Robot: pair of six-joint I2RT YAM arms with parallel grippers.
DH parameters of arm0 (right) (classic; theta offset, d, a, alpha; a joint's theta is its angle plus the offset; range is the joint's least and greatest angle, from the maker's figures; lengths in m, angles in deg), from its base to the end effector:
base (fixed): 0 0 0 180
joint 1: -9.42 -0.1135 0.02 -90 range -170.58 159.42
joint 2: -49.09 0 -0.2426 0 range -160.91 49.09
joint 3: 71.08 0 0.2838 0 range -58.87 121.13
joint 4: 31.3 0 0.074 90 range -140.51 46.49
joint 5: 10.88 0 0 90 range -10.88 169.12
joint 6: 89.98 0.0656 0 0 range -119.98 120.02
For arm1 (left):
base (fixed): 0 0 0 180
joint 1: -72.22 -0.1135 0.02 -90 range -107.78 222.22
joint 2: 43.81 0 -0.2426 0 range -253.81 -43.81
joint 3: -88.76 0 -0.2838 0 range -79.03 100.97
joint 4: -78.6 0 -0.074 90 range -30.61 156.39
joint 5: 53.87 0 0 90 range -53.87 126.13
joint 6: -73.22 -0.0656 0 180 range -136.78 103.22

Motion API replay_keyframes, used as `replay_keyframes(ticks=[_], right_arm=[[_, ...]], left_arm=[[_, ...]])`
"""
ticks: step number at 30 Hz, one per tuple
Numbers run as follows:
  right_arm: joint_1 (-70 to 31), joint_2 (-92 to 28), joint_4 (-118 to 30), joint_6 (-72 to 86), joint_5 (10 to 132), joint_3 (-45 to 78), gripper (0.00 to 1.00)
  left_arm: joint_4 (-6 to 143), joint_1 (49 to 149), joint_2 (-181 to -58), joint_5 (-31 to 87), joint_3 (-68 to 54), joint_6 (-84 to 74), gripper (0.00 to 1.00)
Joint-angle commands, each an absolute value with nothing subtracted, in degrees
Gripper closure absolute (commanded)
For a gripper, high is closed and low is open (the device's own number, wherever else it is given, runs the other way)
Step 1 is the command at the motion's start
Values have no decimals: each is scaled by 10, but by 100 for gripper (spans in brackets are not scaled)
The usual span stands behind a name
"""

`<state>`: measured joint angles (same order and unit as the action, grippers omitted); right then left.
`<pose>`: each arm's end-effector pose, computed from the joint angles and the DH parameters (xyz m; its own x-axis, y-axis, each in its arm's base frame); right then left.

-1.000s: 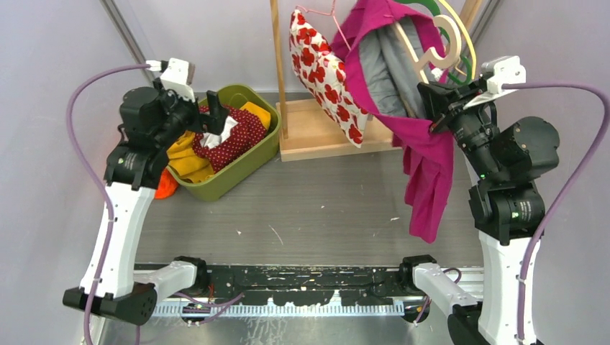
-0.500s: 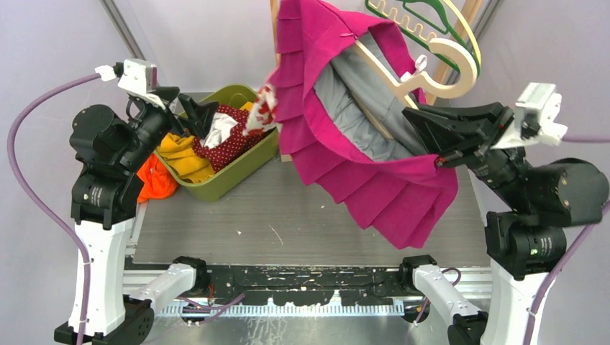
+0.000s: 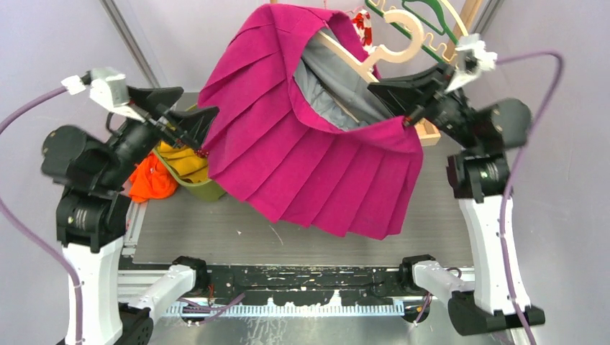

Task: Remove the skirt from the hanger
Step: Pick up the hanger from the clothesline, then remove the skirt from the hanger.

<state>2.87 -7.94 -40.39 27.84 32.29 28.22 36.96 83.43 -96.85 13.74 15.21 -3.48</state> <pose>0.1907 0.0701 0.5730 0.1614 0.3399 -0.9265 -0.8591 0.5104 0.0376 0.1669 -0.0586 0.5627 0.0692 -0.2306 -0.9706 0.5769 0.8030 -0.1496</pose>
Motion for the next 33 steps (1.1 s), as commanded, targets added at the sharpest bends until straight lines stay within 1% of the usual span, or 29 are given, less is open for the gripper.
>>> replay_keyframes(ticks=[1,3,7,15,22,33], right_arm=[[14,-102,-356,268,384,265,99],[-11,-110,-364,252,392,256,99],[-103,-122,-448,160,449,266,99],[-210,-148,-506,98,524,285,99],[-231,-166,-509,89,545,296,99],[-249,-187,-506,81,563,314,99]], left_arm=[[452,836,-923,93,178,28,1],[466,836,-922,83,174,46,1],[484,836,-958,63,171,73,1],[490,839,-1045,58,177,70,1],[433,860,-1083,102,184,15,1],[344,979,-1118,239,205,-97,1]])
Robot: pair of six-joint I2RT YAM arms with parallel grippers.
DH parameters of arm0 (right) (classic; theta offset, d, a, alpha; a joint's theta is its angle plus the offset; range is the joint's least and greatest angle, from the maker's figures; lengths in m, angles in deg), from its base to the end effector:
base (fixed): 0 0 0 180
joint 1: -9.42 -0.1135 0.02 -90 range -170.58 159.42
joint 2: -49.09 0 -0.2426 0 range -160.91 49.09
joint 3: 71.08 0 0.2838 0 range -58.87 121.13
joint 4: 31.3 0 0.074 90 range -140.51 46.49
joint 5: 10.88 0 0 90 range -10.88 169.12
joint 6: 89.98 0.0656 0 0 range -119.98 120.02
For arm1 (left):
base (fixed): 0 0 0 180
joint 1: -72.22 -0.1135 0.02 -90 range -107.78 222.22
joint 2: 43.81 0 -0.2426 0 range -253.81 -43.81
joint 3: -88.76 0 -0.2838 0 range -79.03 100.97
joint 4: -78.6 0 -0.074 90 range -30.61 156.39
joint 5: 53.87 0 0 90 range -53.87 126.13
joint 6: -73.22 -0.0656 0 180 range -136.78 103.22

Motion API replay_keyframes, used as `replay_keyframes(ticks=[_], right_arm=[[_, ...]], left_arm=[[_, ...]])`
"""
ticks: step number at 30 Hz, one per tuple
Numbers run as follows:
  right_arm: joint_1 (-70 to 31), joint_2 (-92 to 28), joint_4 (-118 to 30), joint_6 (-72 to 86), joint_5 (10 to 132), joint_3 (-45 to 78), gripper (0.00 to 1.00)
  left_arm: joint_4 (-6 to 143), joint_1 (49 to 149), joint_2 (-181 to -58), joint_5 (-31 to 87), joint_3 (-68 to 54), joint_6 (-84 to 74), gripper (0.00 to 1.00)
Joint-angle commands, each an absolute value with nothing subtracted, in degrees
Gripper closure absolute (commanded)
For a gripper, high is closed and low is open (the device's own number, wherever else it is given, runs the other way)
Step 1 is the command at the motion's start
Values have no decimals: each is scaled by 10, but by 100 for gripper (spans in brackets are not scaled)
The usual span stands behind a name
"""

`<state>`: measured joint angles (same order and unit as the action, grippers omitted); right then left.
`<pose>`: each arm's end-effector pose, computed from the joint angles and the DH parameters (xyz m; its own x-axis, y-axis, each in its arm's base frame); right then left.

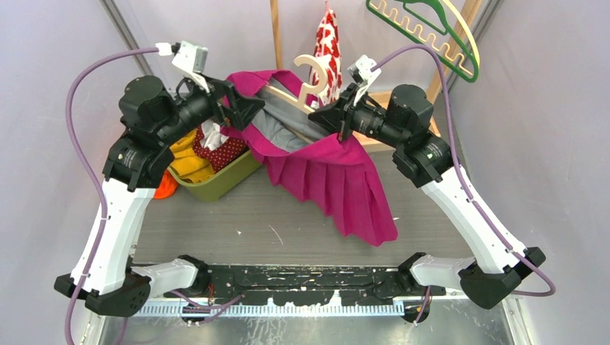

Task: Remove the skirt from the hanger

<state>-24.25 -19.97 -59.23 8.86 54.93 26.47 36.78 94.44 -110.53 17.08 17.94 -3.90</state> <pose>0.2486 0.1979 0.4768 -0.1221 0.0871 -0.9887 -0.8379 0.5248 0.1497 0.2414 -0.1217 0.5295 -0.1369 -0.1717 -0.9756 0.6453 0.7318 -0.2193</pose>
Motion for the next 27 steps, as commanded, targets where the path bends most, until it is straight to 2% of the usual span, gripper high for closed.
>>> replay_keyframes(ticks=[1,9,12,14,16,17,18,20,27], right_arm=[[-250,-187,-506,79,565,314,99],[-253,-178,-513,69,565,318,99],[-253,-177,-515,70,564,317,99],[-253,-175,-516,69,563,318,99],[-253,-172,-519,69,562,317,99],[-253,-171,-520,68,561,318,99],[-253,-170,-524,67,562,317,99],[-252,-167,-534,62,566,318,99],[-253,-156,-600,38,569,324,99]], left_arm=[[338,986,-1123,259,205,-105,1],[330,1004,-1141,352,181,-149,2],[333,1007,-1143,387,177,-168,9],[343,1008,-1145,415,177,-183,21],[356,1008,-1148,439,178,-194,57],[362,1008,-1153,445,181,-197,69],[367,1007,-1157,450,186,-199,77],[376,1008,-1170,451,201,-202,83],[358,1000,-1259,505,315,-258,88]])
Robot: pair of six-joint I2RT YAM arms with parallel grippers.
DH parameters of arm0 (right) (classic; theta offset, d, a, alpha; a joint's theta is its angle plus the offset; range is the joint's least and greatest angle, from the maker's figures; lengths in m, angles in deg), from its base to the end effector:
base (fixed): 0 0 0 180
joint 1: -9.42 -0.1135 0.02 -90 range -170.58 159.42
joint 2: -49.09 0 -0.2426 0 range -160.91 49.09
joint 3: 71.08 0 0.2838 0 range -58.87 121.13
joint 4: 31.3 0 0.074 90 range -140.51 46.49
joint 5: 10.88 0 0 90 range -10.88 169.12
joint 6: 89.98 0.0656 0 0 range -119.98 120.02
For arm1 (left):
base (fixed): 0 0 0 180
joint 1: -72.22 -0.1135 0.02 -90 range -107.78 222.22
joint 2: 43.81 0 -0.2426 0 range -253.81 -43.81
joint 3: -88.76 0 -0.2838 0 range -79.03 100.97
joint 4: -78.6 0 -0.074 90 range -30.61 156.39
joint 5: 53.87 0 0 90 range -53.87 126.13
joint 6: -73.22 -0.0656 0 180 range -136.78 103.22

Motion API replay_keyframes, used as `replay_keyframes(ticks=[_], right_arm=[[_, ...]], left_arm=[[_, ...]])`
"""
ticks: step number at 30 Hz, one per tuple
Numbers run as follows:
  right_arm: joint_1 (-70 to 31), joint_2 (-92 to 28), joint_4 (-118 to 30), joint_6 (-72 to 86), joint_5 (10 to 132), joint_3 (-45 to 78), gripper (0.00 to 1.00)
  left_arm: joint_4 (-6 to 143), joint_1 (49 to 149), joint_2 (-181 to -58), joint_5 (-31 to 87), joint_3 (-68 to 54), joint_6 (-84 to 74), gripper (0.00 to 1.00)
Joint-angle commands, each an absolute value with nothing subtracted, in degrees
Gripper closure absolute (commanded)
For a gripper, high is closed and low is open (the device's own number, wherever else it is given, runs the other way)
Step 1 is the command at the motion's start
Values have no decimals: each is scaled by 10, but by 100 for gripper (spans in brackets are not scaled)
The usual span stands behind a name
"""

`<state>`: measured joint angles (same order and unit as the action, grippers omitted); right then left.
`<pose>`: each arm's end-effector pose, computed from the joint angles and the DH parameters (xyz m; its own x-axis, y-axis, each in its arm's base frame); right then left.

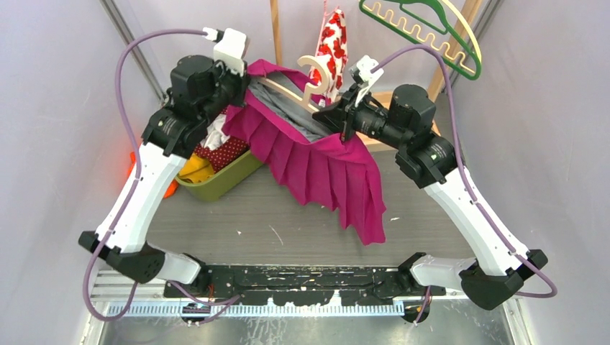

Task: Remove the skirt from the hanger

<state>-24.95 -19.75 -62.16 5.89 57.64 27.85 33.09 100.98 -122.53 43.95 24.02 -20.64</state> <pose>0.2448 0.1965 0.4802 -0.0957 0.0499 -0.9942 -0.8221 0.5592 0.1072 0.3005 -0.1547 0.4987 -0.1122 0.1377 -0.9841 0.3672 0.9260 0.0877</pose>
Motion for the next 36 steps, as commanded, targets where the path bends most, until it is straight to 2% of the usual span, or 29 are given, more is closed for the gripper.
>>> replay_keyframes(ticks=[1,6,14,24,32,36], right_arm=[[-253,-154,-612,33,565,326,99],[-253,-123,-652,19,567,320,99],[-252,-82,-674,2,584,322,99],[-253,-62,-651,8,571,334,99],[-253,-79,-556,30,584,339,99],[-253,-92,-483,31,646,327,99]], left_arm=[[351,991,-1274,503,338,-261,88],[308,909,-1346,440,450,-233,88],[295,827,-1390,370,451,-205,88],[292,828,-1422,290,403,-176,87],[312,833,-1377,219,326,-149,87],[280,848,-1335,217,328,-148,88]])
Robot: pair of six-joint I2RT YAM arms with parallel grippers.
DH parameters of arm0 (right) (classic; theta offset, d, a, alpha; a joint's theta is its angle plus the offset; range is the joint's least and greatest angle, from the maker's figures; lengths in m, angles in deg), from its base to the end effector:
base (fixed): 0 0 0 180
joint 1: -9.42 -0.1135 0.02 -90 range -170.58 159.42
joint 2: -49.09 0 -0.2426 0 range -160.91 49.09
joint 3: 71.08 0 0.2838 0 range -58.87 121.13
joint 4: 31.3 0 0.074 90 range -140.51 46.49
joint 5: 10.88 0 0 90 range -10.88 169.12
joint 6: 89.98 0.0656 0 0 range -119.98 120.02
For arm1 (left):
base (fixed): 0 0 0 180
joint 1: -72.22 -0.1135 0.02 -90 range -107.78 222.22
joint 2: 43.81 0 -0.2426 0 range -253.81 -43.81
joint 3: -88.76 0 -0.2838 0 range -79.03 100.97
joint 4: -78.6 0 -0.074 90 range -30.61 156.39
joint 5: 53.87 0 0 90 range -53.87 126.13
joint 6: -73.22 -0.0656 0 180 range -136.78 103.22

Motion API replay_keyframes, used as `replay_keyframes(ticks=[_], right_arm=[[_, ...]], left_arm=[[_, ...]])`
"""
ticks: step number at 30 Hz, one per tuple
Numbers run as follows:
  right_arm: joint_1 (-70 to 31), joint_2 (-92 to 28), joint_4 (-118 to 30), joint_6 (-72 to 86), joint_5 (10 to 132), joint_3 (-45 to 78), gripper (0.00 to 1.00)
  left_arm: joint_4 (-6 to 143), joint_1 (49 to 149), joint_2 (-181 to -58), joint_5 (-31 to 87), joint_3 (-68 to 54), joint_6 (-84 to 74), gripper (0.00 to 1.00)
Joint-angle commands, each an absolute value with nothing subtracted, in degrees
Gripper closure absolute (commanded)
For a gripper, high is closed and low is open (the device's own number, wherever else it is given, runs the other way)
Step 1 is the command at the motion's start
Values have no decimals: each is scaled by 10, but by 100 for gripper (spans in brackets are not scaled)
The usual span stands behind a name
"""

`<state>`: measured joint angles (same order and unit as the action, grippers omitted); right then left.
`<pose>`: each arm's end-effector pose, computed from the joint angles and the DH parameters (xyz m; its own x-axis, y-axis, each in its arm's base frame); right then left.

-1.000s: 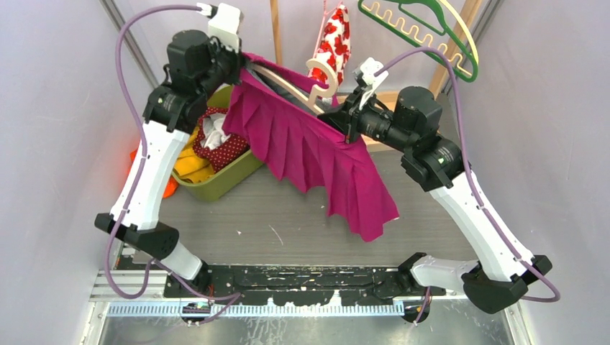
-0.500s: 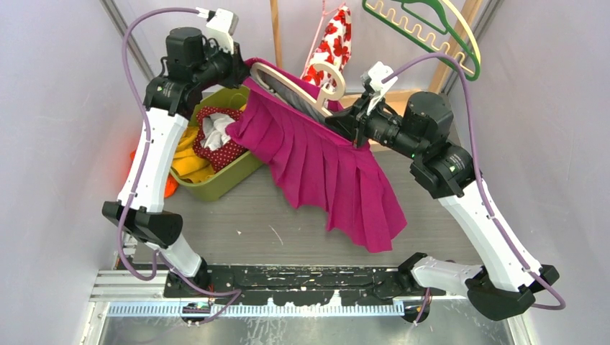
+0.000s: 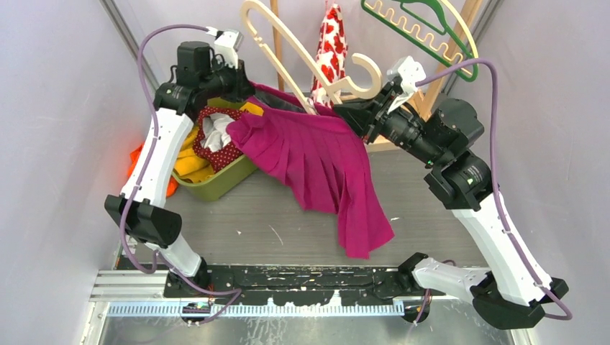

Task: Remove the skirt from the hanger

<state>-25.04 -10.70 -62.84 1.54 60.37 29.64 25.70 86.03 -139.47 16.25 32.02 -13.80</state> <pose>0.1914 0.1569 0.5313 0.1133 0.1082 -0.9876 -0.8006 0.5987 -0.0263 0.4007 -0.1215 0.4284 -0.4416 0.0582 -0.8953 0.5007 0.8440 -0.1921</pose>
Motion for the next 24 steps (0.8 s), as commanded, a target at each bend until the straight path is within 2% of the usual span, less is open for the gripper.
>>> replay_keyframes(ticks=[1,10,16,19,21,24], right_arm=[[-252,-94,-461,26,672,320,100],[-253,-178,-284,38,755,309,99],[-253,-193,-280,26,791,324,99],[-253,-158,-300,2,812,306,99],[-252,-134,-314,-11,824,292,99],[-253,-95,-328,-27,840,261,99]], left_arm=[[273,853,-1321,212,333,-146,87],[253,887,-1187,105,365,-67,88],[175,887,-1223,189,545,-111,91],[154,887,-1269,241,675,-129,99],[169,887,-1286,267,706,-136,100],[188,887,-1283,282,680,-140,100]])
